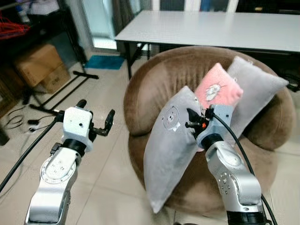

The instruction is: Move the pillow to the sofa from floor

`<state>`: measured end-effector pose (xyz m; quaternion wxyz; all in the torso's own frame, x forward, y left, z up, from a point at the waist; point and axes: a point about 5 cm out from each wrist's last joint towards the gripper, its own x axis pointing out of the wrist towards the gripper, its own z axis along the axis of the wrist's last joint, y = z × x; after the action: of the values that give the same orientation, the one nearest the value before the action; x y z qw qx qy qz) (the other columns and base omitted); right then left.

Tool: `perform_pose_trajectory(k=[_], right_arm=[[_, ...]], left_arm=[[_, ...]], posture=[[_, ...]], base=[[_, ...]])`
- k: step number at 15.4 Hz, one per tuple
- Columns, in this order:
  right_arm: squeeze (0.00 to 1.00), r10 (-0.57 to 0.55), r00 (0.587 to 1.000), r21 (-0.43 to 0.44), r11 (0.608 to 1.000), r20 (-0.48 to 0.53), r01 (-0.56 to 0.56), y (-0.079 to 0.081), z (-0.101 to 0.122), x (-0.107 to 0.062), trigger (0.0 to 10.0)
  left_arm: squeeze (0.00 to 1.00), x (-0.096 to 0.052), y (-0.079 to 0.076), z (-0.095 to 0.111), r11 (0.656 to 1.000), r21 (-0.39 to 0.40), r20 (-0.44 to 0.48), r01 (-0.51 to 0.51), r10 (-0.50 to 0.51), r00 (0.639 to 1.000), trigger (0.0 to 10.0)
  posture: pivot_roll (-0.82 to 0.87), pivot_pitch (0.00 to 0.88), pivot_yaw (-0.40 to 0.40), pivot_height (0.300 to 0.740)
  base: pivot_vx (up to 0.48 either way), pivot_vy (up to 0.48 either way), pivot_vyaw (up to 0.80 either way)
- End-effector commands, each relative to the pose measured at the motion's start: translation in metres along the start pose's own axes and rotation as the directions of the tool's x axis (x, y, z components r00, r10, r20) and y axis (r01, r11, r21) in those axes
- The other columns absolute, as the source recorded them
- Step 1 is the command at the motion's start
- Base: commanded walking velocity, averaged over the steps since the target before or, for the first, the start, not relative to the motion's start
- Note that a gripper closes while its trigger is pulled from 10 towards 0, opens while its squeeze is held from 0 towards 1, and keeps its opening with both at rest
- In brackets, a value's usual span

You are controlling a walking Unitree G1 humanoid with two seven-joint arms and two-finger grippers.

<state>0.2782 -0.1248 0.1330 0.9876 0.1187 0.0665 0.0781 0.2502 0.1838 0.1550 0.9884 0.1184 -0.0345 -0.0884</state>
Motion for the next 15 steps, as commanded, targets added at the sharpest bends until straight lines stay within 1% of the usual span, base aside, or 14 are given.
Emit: perform_pose_trajectory(k=[1,4,7,9,15], right_arm=[[0.00,0.017,0.996,-0.025,1.000,0.083,-0.015,0.0031,0.0173,0.0008,10.0],[0.00,0.015,0.996,-0.021,1.000,0.085,-0.014,0.0028,0.0178,0.0013,10.0],[0.00,0.017,0.996,-0.012,1.000,0.088,-0.016,0.0029,0.0187,0.0017,10.0],[0.00,0.035,0.996,-0.040,0.999,0.088,-0.032,0.0045,0.0201,0.0020,10.0],[0.00,0.054,0.993,-0.074,0.996,0.100,-0.047,0.0068,0.0261,0.0037,10.0]], left_arm=[[0.00,-0.0002,0.0013,0.0014,1.000,-0.004,0.003,-0.007,0.007,1.000,10.0],[0.00,0.0001,0.0011,0.0015,1.000,-0.007,0.003,-0.006,0.006,1.000,10.0],[0.00,-0.0007,0.0012,0.0006,1.000,-0.006,0.000,-0.003,0.003,1.000,10.0],[0.00,-0.0009,0.0006,-0.0002,1.000,-0.004,-0.004,0.002,-0.002,1.000,10.0],[0.00,-0.0030,-0.0007,-0.0012,1.000,-0.002,-0.008,0.009,-0.009,1.000,10.0]], posture=[[-0.09,0.000,0.062,0.740],[-0.09,0.000,0.061,0.740],[-0.09,0.000,0.061,0.740],[-0.09,0.000,0.062,0.740],[-0.09,0.000,0.055,0.740]], base=[[0.285,0.000,0.00],[0.285,0.000,0.00],[0.285,0.000,-0.69],[0.285,0.000,-0.80],[0.282,0.000,0.00]])
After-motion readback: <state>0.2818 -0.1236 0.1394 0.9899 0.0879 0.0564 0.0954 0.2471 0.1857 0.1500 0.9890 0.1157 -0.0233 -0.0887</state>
